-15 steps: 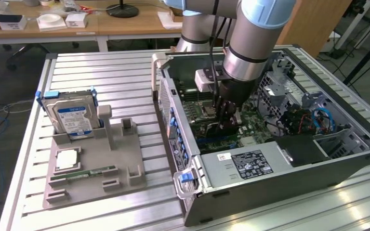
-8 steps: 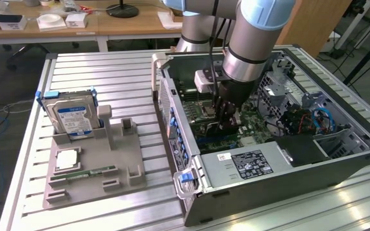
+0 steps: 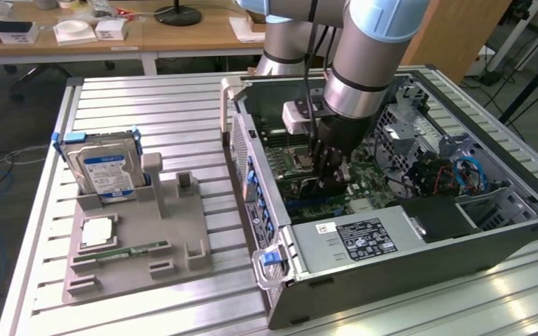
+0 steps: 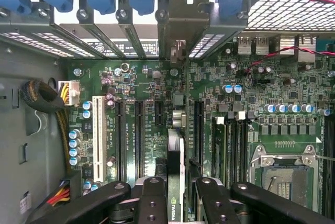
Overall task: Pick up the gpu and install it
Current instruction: 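Insert the gpu into the slot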
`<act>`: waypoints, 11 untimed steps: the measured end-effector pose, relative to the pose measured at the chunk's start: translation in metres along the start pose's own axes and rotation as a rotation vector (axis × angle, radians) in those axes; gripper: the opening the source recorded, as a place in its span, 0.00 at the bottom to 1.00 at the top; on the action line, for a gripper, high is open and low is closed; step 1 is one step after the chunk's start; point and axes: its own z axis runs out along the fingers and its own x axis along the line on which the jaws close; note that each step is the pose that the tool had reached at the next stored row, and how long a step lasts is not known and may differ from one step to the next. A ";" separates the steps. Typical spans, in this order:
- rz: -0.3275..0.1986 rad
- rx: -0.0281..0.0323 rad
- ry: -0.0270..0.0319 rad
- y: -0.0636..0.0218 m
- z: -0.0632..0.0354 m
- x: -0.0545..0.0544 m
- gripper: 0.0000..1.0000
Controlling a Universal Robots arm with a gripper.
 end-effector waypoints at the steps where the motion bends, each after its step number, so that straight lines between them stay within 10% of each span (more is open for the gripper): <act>1: 0.000 0.0003 -0.0003 0.0000 0.0006 0.000 0.26; 11: 0.000 0.0009 0.0008 0.0000 0.0049 0.000 0.26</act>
